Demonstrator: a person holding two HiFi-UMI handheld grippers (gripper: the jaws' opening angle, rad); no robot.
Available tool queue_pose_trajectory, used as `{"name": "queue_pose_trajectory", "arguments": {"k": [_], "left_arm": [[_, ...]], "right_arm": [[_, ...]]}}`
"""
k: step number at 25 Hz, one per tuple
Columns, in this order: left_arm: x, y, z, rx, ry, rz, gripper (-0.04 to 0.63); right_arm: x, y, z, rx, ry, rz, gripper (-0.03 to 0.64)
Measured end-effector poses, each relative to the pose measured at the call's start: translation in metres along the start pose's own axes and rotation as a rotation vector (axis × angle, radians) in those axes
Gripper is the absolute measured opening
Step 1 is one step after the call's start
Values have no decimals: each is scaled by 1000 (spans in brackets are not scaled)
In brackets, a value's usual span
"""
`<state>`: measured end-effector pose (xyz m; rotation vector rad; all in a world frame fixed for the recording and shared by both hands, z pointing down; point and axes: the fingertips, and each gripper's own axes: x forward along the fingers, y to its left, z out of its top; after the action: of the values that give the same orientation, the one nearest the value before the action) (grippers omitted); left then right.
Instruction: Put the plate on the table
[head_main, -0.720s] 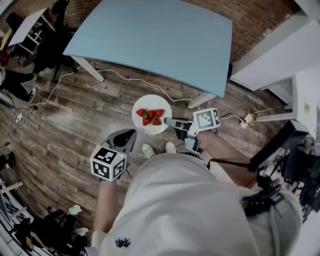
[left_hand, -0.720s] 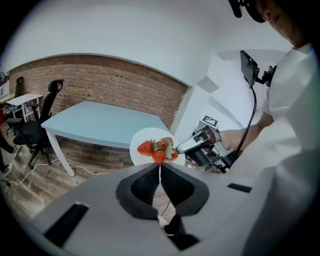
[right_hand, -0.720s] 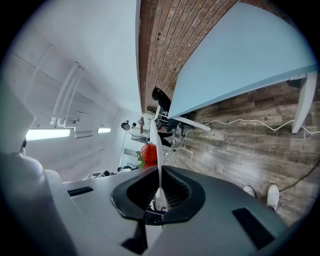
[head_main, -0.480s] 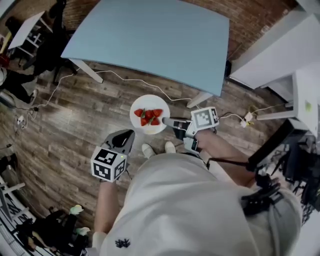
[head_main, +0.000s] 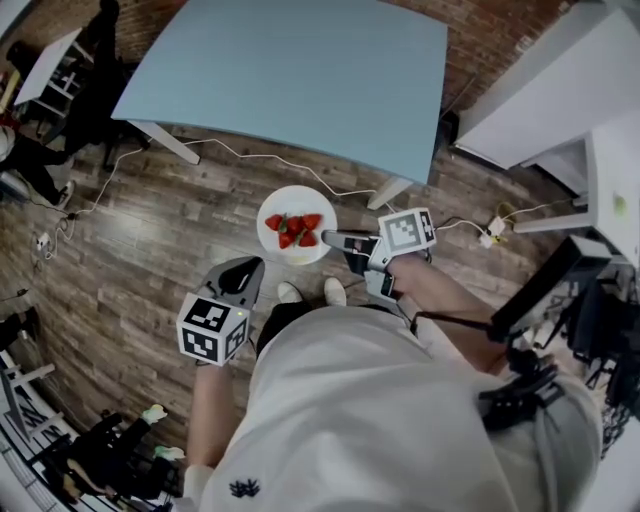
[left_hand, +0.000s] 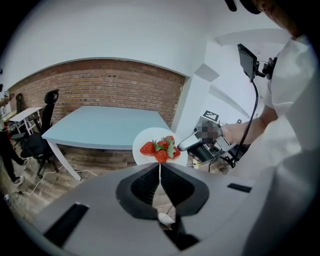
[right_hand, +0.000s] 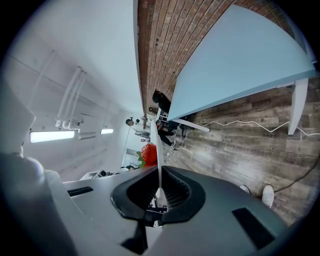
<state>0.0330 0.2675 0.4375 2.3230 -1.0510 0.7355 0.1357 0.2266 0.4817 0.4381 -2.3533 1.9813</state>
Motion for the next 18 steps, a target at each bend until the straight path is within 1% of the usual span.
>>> {"name": "queue_pose_trajectory", "arguments": {"k": [2,4,7,10,12,15,18], "left_arm": [[5,-7,2,4,3,1,11],[11,-14,4,14,8,2,11],[21,-24,4,43,31,-11,11],[31,-28,4,84,59,-30,11],[35,-23,8,112,69,-39,11],[40,-8,16,131,67,-63,11],[44,15,28,146,56,-81,11]], "right_arm": [[-9,-10,-5,50,5,-59,20],[-15,-17,-8,59,14,-88,20],[-19,-26,-8,27,20,-100,19],[-17,-29,-5,40,6,-101,20],[-12,-30,5,20,-6,-97,20],[-1,-31,20,-16,-24,-106,18],[12,-28,34,19,-46,-124,18]]}}
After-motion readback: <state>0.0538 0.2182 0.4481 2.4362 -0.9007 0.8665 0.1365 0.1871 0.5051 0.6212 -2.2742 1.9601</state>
